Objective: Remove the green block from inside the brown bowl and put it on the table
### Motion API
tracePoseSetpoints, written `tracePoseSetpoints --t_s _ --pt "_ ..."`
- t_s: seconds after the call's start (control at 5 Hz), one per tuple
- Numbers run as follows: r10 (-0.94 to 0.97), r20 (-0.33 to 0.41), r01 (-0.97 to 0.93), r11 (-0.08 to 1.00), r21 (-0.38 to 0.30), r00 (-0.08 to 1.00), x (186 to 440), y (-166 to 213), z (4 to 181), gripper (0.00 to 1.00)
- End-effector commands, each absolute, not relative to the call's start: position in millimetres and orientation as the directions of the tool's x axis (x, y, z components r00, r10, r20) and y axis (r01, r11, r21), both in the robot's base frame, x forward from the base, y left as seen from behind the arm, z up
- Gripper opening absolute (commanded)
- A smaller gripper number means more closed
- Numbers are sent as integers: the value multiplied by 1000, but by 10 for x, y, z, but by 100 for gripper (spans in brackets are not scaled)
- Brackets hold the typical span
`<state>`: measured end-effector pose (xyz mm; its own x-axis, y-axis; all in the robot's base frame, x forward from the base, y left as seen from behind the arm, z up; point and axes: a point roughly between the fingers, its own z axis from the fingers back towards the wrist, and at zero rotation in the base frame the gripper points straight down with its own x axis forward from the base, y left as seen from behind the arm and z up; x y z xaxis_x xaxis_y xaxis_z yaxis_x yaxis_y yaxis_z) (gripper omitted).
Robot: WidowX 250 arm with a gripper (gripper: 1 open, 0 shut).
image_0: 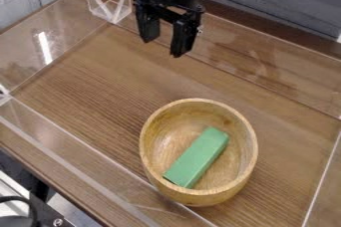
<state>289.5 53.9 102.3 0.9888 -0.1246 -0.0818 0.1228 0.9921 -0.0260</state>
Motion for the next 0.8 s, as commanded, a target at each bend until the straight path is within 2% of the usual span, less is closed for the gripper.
tracePoseSetpoints --t_s 0.0,0.6 --pt "-129 -38 129 992 -12 991 2952 623 1123 100" --pt "-165 -31 164 986 -16 986 3018 727 1104 100"
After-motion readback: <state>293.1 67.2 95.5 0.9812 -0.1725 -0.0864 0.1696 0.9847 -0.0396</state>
